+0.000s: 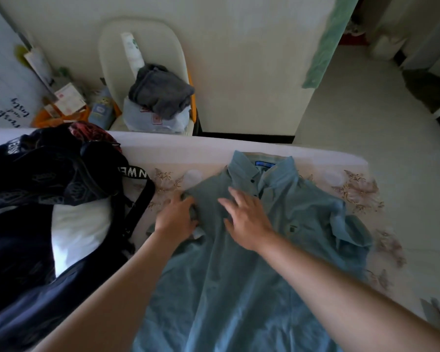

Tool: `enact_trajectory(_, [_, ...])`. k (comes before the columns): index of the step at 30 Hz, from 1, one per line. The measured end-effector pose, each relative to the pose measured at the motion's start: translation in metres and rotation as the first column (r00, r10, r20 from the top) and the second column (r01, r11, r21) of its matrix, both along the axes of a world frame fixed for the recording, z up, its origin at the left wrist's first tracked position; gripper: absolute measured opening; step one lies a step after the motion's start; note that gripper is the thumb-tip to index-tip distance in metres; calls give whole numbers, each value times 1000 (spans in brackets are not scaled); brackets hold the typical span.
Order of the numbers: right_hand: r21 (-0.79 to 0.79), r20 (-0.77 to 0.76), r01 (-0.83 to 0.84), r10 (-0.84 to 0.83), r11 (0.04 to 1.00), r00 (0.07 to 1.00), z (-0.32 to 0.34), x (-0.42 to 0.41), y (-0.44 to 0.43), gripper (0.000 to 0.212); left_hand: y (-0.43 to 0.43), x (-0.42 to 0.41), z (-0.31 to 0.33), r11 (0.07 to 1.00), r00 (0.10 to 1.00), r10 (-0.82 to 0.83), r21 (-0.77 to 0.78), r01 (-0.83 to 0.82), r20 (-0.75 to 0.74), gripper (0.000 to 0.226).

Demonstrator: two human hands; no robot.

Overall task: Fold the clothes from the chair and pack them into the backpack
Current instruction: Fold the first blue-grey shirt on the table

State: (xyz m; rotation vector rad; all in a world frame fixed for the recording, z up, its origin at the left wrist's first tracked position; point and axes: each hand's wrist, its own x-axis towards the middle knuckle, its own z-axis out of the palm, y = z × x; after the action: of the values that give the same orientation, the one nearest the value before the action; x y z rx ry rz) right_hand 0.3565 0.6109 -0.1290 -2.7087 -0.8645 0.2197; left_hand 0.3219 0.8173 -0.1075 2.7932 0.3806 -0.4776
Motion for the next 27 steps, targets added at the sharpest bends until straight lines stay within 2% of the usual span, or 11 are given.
enact_trajectory(2, [-187,-154,6,-36,982,987,-8,-10,12,69,18,-8,-1,996,993,9,-84,1,120,30])
enact_trajectory(4, [-277,-245,-47,-23,960,969,-11,-9,17,75,36,-8,6,996,968,75,-58,-63,238,24])
enact_trajectory(5, [-248,-275,-83,12,965,961,-11,-7,18,75,43,-6,10,994,964,104,-5,-106,244,26])
enact_trajectory(8, [22,-368,-52,57,998,928,-1,-1,12,70,42,-3,21,959,989,125,248,-139,73,37])
enact_trajectory(11, [231,-246,101,-43,968,968,9,3,-11,54,10,0,23,976,983,17,210,-55,181,44])
enact_trajectory(14, [255,25,223,-236,941,971,11,9,-61,45,-46,5,16,987,966,-162,15,162,203,60])
enact_trajectory(18, [-29,210,489,-473,872,856,7,5,-149,50,-125,14,1,900,896,-359,-156,406,262,60])
enact_trajectory(20, [-221,167,631,-608,744,776,6,0,-186,67,-160,18,-6,857,867,-427,-192,479,256,59])
enact_trajectory(22, [-343,97,671,-686,657,721,4,-3,-213,57,-187,23,-11,830,843,-492,-174,530,218,57])
enact_trajectory(25, [-113,105,648,-640,753,761,0,-4,-235,11,-212,30,-22,809,813,-582,-91,581,18,63])
enact_trajectory(27, [112,37,669,-675,735,737,7,2,-241,32,-219,34,-28,806,800,-591,-35,591,-105,69])
